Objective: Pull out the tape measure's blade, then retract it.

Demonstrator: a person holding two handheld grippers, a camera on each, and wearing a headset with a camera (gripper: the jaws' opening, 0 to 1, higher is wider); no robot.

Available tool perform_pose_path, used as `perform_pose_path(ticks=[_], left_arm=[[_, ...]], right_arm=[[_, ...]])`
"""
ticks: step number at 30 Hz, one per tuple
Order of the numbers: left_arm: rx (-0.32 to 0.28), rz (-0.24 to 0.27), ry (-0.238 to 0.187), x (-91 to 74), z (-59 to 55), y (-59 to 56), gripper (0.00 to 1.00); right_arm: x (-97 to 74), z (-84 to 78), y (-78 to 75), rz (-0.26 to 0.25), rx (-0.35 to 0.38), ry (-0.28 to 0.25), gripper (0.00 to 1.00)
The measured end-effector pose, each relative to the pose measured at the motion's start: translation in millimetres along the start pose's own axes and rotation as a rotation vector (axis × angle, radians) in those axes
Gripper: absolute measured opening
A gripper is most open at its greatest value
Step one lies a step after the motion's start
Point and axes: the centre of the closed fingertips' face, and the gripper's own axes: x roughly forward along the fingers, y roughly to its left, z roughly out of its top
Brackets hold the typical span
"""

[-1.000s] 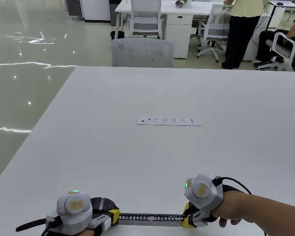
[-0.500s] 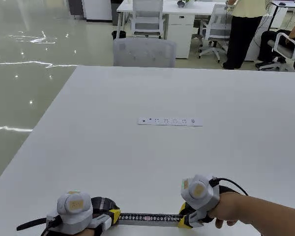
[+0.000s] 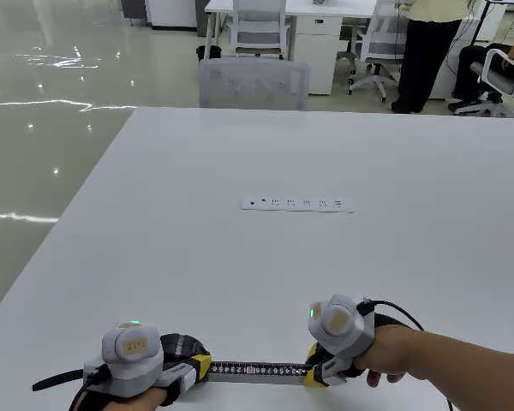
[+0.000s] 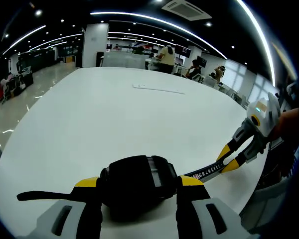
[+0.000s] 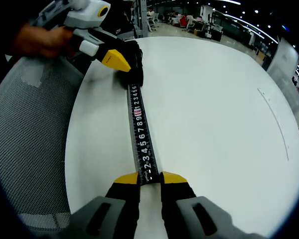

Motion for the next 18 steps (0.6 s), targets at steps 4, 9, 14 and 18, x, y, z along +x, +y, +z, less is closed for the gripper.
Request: perform_pose_path(ticks=[4, 9, 14, 18], left_arm=[[-0.001, 0.000, 0.001, 0.1, -0.1, 0.0, 0.56], [-0.002, 0.002, 0.001, 0.3, 0.1, 0.6, 0.56], [0.000, 0.001, -0.002, -0.2, 0.4, 0.4, 0.56], [-0.003, 0.002, -0.001, -0.6, 0.6, 0.7, 0.56]], right_arm=[[1.5, 3.1, -0.2, 0.002, 0.000, -0.006, 0.14], [2.7, 5.9, -0.8, 0.003, 0.003, -0.010, 0.14], [4.0, 10.4, 1.2, 0.009, 0.006, -0.012, 0.14], [6.7, 14.6, 1.0, 0.010, 0.016, -0.022, 0.14]])
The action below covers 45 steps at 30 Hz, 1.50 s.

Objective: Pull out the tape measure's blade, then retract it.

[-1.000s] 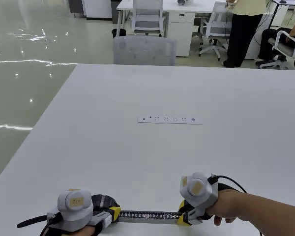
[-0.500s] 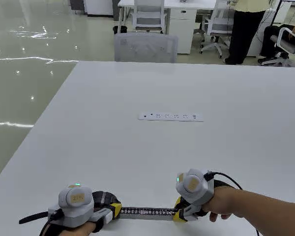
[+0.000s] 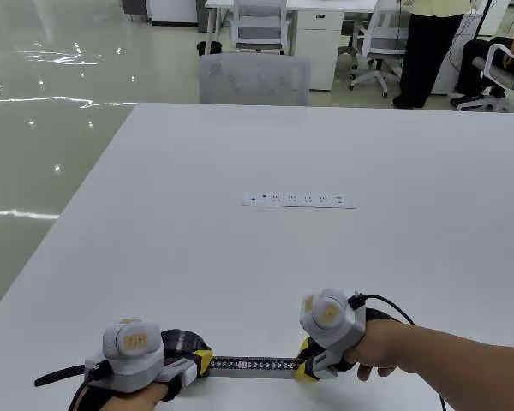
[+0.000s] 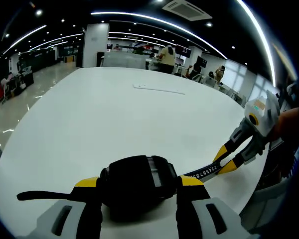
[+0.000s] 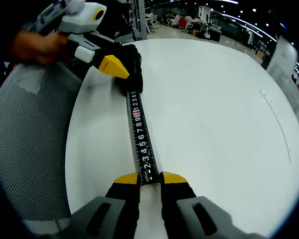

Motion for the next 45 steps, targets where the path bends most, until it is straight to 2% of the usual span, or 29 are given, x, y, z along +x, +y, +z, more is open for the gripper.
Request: perform_pose_path(ticks=[28, 36, 45], left_arm=[[-0.005, -0.001, 0.003, -0.3, -1.0, 1.2, 0.56], [-0.012, 0.000, 0.001, -0.3, -0.7, 1.0, 0.56], [-0.010, -0.004, 0.001, 0.3, -0.6, 0.0, 0.56]], right_arm=[[16.8, 25.7, 6.6, 0.005, 0.010, -0.041, 0.14], [18.9, 31.6, 6.4, 0.010, 0.048, -0.056, 0.14], [24.0, 40.7, 9.8, 0.018, 0.029, -0.061, 0.14]])
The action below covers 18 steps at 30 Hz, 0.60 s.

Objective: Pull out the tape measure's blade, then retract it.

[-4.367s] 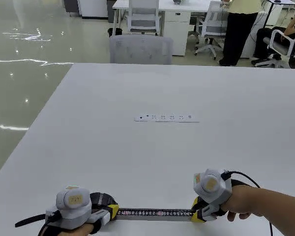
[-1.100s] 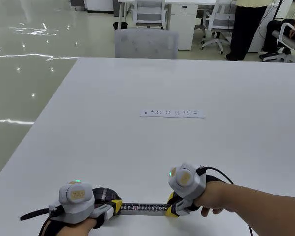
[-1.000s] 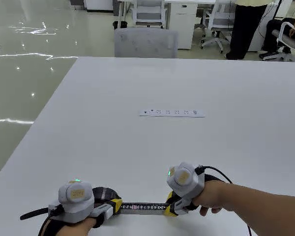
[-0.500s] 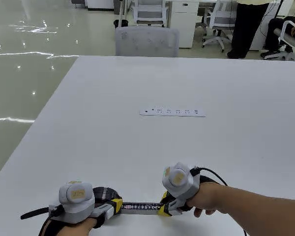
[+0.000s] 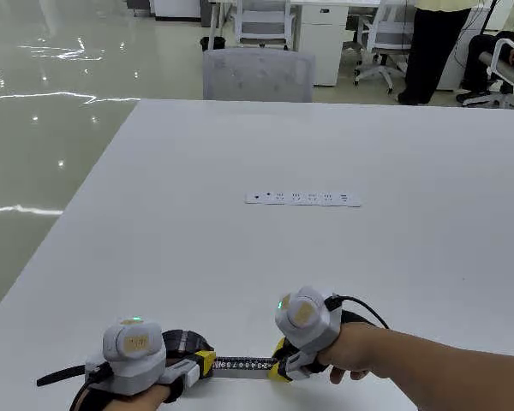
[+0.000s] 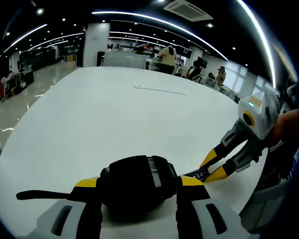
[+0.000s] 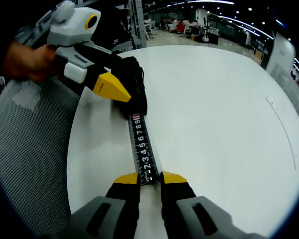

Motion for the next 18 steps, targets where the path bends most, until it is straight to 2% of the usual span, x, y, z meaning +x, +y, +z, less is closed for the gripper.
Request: perform_pose_path(ticks=[18], left_arm=[[0.007, -0.003, -0.002, -0.4, -0.5, -0.7, 0.56]], right_arm=[[9.8, 12.8, 3.4, 0.001, -0.003, -0.018, 0.14]])
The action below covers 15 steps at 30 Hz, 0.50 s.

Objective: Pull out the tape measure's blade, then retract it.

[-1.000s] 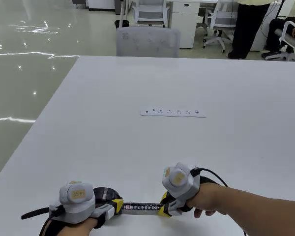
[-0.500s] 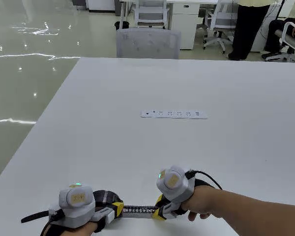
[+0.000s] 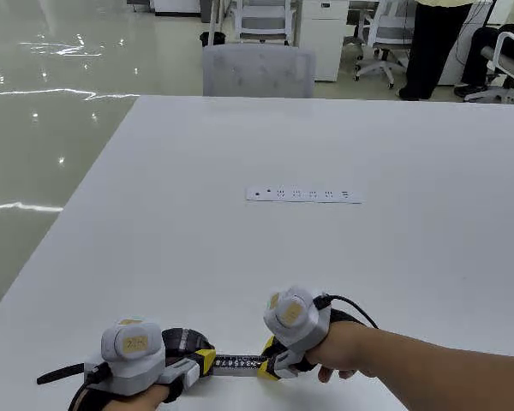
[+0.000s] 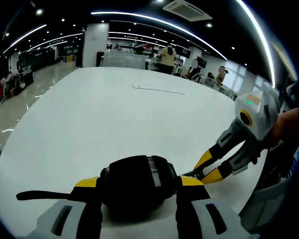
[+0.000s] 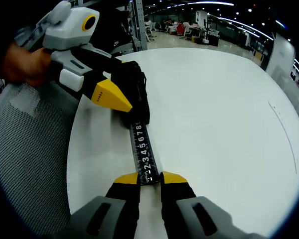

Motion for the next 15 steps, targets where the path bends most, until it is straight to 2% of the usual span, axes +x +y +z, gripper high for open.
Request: perform_pose_path(ticks=[11, 15], left_arm=[[-0.005, 0.011, -0.004, -0.2, 1.1, 0.2, 0.55], [-0.008, -0.001, -0.006, -0.5, 1.4, 1.2, 0.55]], right_arm=[[0.4, 2.2, -1.3, -0.004, -0.020, 0.000, 0.14], [2.0, 3.7, 0.1, 0.001, -0.019, -0.002, 0.14]])
